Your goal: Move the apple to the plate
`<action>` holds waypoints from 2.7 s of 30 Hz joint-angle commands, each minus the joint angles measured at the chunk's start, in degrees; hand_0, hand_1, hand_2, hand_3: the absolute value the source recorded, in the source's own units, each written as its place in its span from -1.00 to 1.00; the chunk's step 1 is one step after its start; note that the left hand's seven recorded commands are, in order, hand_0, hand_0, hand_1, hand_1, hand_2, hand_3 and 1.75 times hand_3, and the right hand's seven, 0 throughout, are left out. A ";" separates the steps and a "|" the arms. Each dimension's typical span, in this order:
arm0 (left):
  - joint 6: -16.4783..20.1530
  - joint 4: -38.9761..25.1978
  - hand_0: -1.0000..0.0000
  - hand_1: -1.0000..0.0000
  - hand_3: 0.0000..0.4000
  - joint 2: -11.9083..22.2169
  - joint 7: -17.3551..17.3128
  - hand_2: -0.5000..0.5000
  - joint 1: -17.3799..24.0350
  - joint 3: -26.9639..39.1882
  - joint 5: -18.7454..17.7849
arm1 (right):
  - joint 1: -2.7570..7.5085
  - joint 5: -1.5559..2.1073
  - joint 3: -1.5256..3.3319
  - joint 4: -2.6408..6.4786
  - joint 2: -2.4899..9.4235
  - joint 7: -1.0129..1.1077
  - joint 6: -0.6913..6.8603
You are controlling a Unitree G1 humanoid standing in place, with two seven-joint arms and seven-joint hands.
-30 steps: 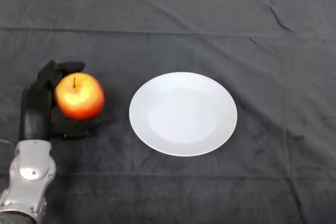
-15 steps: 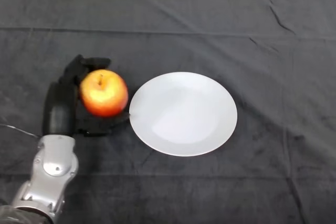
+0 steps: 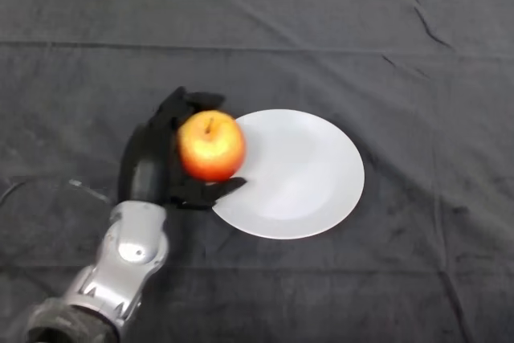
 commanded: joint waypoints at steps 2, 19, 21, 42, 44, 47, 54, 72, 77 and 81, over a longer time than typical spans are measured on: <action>-1.37 3.29 -1.00 -1.00 1.00 0.47 0.84 0.00 -2.82 -2.32 -1.24 | 4.65 -2.23 1.56 3.03 1.76 0.24 1.55; -1.73 9.73 -1.00 -0.96 1.00 0.30 4.04 -0.02 -5.63 -7.22 0.92 | 4.39 -2.34 1.63 3.57 1.76 0.16 1.28; -1.61 10.03 -0.36 0.13 0.36 0.33 4.39 -0.24 -5.86 -7.59 1.21 | 4.36 -2.36 1.64 3.63 1.76 0.15 1.24; -1.46 7.76 1.00 1.00 -1.00 1.84 5.26 0.00 -5.08 -8.57 1.65 | 4.14 -2.45 1.72 4.11 1.77 0.04 0.95; -1.56 7.04 1.00 1.00 -1.00 2.23 5.19 0.00 -4.69 -8.32 1.58 | 4.14 -2.45 1.72 4.12 1.77 0.03 0.94; -1.91 6.17 1.00 1.00 -1.00 2.64 5.46 0.00 -3.94 -7.97 1.60 | 4.13 -2.45 1.73 4.14 1.77 0.02 0.93; -2.73 2.42 1.00 1.00 -1.00 5.01 5.19 0.00 -1.27 -6.02 0.87 | 4.14 -2.44 1.73 4.13 1.78 0.01 0.92; -1.37 -25.68 1.00 1.00 -1.00 19.86 2.01 0.00 15.63 10.98 -5.29 | 4.50 -2.31 1.64 3.40 1.80 0.10 1.25; -1.61 -31.75 1.00 1.00 -1.00 21.77 2.78 0.00 21.61 16.14 -6.06 | 4.65 -2.25 1.60 3.10 1.81 0.14 1.40; -2.58 -35.54 1.00 1.00 -1.00 22.97 3.12 0.00 26.77 20.83 -7.01 | 4.76 -2.21 1.55 2.86 1.80 0.19 1.53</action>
